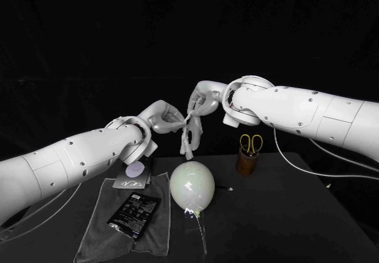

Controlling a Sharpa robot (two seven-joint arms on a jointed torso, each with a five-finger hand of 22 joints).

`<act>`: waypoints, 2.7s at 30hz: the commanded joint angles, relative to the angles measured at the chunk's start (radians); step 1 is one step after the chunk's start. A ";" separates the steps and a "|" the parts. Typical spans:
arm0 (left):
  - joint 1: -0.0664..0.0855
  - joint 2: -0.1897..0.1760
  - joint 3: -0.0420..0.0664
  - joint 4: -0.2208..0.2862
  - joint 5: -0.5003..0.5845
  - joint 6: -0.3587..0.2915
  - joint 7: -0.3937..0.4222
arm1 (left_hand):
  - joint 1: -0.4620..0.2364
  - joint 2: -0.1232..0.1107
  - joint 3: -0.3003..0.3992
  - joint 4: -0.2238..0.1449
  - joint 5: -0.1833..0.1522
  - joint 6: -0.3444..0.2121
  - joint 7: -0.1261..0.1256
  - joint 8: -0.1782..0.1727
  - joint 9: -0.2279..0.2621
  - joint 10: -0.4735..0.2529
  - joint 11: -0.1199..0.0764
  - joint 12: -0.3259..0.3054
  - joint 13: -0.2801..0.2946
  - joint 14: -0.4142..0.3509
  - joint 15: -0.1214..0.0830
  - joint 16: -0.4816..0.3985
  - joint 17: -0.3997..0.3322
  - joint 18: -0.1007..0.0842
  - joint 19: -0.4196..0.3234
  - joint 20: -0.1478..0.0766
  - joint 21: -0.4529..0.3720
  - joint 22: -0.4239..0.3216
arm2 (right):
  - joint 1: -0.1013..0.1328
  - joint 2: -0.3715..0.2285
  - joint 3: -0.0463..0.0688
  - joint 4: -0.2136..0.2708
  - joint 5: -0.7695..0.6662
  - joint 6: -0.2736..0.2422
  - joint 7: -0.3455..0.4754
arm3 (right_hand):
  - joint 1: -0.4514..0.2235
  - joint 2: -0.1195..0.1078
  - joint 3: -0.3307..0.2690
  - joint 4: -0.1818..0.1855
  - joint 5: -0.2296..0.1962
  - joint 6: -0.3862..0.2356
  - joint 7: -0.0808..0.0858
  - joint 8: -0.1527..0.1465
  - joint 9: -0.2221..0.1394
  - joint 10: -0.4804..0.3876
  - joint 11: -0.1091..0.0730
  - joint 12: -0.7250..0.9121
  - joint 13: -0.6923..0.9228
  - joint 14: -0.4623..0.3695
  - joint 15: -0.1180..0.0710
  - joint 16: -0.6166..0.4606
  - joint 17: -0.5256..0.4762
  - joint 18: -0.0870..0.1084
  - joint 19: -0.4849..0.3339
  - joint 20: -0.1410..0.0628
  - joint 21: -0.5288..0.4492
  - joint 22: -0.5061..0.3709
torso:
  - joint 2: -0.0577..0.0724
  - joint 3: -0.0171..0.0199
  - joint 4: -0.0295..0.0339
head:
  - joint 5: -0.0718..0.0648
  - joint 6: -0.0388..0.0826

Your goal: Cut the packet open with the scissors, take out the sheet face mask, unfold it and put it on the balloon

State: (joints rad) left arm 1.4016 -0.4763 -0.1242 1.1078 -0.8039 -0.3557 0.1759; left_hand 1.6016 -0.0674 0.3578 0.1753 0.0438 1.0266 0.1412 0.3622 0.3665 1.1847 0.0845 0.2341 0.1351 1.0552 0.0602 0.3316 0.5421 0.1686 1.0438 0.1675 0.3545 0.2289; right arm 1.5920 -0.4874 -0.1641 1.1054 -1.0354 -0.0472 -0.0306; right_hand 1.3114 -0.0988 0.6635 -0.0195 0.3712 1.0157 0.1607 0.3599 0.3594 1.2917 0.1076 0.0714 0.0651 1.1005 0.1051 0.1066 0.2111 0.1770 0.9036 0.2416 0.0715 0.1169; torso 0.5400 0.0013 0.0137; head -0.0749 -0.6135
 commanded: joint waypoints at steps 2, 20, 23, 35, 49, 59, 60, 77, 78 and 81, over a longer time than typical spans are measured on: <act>0.001 -0.003 0.002 0.004 0.036 0.006 0.019 | -0.015 0.018 0.017 -0.002 0.004 -0.019 0.002 0.000 0.003 -0.005 0.009 -0.012 -0.006 0.002 0.007 -0.010 -0.007 0.000 -0.015 0.001 0.006 0.006 | 0.000 -0.001 0.000 -0.005 -0.013 0.020 -0.003 | -0.002 0.004 0.000 -0.007 0.003 0.006 -0.001 0.007 0.001 0.004 -0.001 -0.007 0.001 0.006 0.000 -0.006 -0.002 0.007 0.005 0.001 0.005 -0.001 | 0.000 0.0004 0.0001 | -0.002 -0.001; 0.006 -0.008 0.003 -0.013 0.054 0.025 0.004 | -0.056 0.048 0.073 -0.008 0.004 -0.042 0.006 -0.002 0.010 -0.010 0.016 -0.027 -0.017 0.002 0.012 -0.017 -0.018 0.002 -0.036 0.009 0.015 0.016 | -0.007 0.000 -0.003 -0.009 -0.027 0.036 -0.007 | -0.003 0.004 0.000 -0.008 0.002 0.006 -0.001 0.007 0.001 0.004 -0.001 -0.007 0.000 0.005 -0.001 -0.006 -0.002 0.007 0.004 0.001 0.005 -0.002 | 0.000 0.0001 0.0000 | 0.000 -0.004; 0.011 -0.011 0.006 -0.013 0.048 0.031 0.001 | -0.057 0.048 0.074 -0.009 0.004 -0.043 0.006 -0.001 0.011 -0.010 0.016 -0.027 -0.017 0.001 0.012 -0.017 -0.018 0.002 -0.036 0.009 0.015 0.016 | -0.008 0.000 -0.004 -0.012 -0.030 0.038 -0.008 | -0.003 0.004 0.000 -0.008 0.002 0.006 -0.001 0.007 0.001 0.004 -0.001 -0.007 0.000 0.005 -0.001 -0.006 -0.002 0.007 0.004 0.001 0.005 -0.002 | 0.000 -0.0003 -0.0004 | -0.001 -0.004; 0.048 -0.022 0.012 -0.007 0.006 0.095 -0.017 | -0.063 0.040 0.088 -0.024 0.005 -0.041 0.004 0.004 0.016 -0.007 0.014 -0.027 -0.018 0.001 0.011 -0.017 -0.019 0.004 -0.039 0.009 0.020 0.020 | -0.019 0.003 -0.007 -0.023 -0.034 0.044 -0.010 | -0.003 0.004 0.000 -0.008 0.000 0.007 -0.002 0.007 0.001 0.004 -0.001 -0.007 0.000 0.005 -0.001 -0.007 -0.002 0.007 0.004 0.001 0.004 -0.002 | 0.000 0.0002 0.0004 | 0.002 -0.005; 0.056 -0.018 0.013 -0.005 0.006 0.171 -0.019 | -0.103 0.023 0.143 -0.069 0.005 -0.048 0.004 0.021 0.032 -0.036 0.022 -0.016 -0.011 -0.062 0.026 0.001 -0.009 -0.007 -0.097 0.024 0.025 0.034 | -0.029 0.007 -0.009 -0.011 0.007 0.001 0.005 | -0.006 0.009 -0.001 -0.009 -0.022 0.005 -0.001 0.004 0.001 0.002 0.000 -0.008 0.000 0.006 0.001 -0.009 -0.003 0.007 0.003 0.001 0.003 -0.005 | 0.000 0.0005 -0.0002 | 0.003 -0.005; 0.056 -0.022 0.014 -0.014 0.014 0.173 -0.030 | -0.131 0.021 0.166 -0.088 0.005 -0.052 0.007 0.031 0.041 -0.048 0.023 0.002 0.000 -0.079 0.027 0.028 0.001 -0.008 -0.112 0.027 0.040 0.049 | -0.031 0.001 -0.009 -0.017 -0.003 0.012 -0.005 | -0.005 0.011 0.000 -0.011 -0.027 0.005 -0.001 0.003 0.001 0.002 0.000 -0.008 0.000 0.006 0.001 -0.009 -0.004 0.008 0.003 0.001 0.003 -0.005 | 0.000 0.0002 -0.0006 | 0.002 -0.006; 0.056 -0.023 0.014 -0.016 0.015 0.171 -0.031 | -0.133 0.021 0.169 -0.092 0.005 -0.052 0.007 0.033 0.042 -0.049 0.023 0.005 0.002 -0.081 0.027 0.032 0.002 -0.007 -0.113 0.027 0.042 0.051 | -0.031 0.000 -0.009 -0.018 -0.006 0.013 -0.006 | -0.005 0.011 0.000 -0.011 -0.027 0.005 -0.001 0.003 0.001 0.002 0.000 -0.008 0.000 0.006 0.001 -0.009 -0.004 0.008 0.003 0.001 0.003 -0.005 | 0.000 0.0001 -0.0003 | 0.001 -0.006; 0.056 -0.031 0.013 -0.021 0.023 0.184 -0.043 | -0.147 0.021 0.179 -0.106 0.004 -0.055 0.010 0.040 0.048 -0.053 0.022 0.021 0.011 -0.086 0.025 0.052 0.007 -0.005 -0.118 0.027 0.056 0.063 | -0.030 -0.015 -0.008 -0.012 -0.038 0.014 -0.010 | -0.003 0.012 0.001 -0.014 -0.031 0.006 -0.002 0.003 0.001 0.002 -0.001 -0.008 0.000 0.006 0.001 -0.010 -0.004 0.008 0.004 0.001 0.003 -0.006 | 0.000 -0.0008 -0.0005 | 0.001 -0.010; 0.056 -0.031 0.013 -0.022 0.027 0.187 -0.043 | -0.147 0.021 0.179 -0.106 0.004 -0.055 0.010 0.040 0.048 -0.053 0.022 0.021 0.011 -0.086 0.025 0.052 0.007 -0.005 -0.118 0.027 0.056 0.063 | -0.030 -0.015 -0.008 -0.011 -0.040 0.014 -0.010 | -0.003 0.012 0.001 -0.014 -0.031 0.006 -0.002 0.003 0.001 0.002 -0.001 -0.008 0.000 0.006 0.001 -0.010 -0.004 0.008 0.004 0.001 0.003 -0.006 | -0.001 -0.0006 -0.0007 | 0.000 -0.009; 0.056 -0.030 0.013 -0.022 0.040 0.196 -0.043 | -0.148 0.021 0.180 -0.107 0.004 -0.055 0.010 0.041 0.048 -0.054 0.022 0.022 0.011 -0.086 0.025 0.053 0.007 -0.005 -0.119 0.027 0.057 0.063 | -0.030 -0.015 -0.008 -0.009 -0.042 0.012 -0.009 | -0.003 0.011 0.000 -0.014 -0.031 0.006 -0.002 0.003 0.001 0.002 -0.001 -0.008 0.000 0.006 0.001 -0.010 -0.004 0.008 0.004 0.001 0.003 -0.006 | -0.001 -0.0009 -0.0011 | -0.001 -0.009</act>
State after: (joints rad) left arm 1.4559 -0.5083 -0.1123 1.0848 -0.7879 -0.1826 0.1338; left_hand 1.4548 -0.0505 0.5330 0.0700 0.0459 0.9730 0.1466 0.4002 0.3747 1.1398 0.1075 0.2500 0.1453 0.9772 0.0845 0.3803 0.5480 0.1609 0.9325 0.1930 0.4050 0.2910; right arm 1.5615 -0.5027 -0.1729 1.0944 -1.0520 -0.0364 -0.0396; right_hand 1.3036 -0.0963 0.6649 -0.0292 0.3424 1.0114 0.1594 0.3596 0.3595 1.2918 0.1080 0.0673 0.0650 1.1004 0.1052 0.1028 0.2083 0.1771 0.9035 0.2416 0.0715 0.1125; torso 0.5395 0.0006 0.0131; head -0.0751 -0.6229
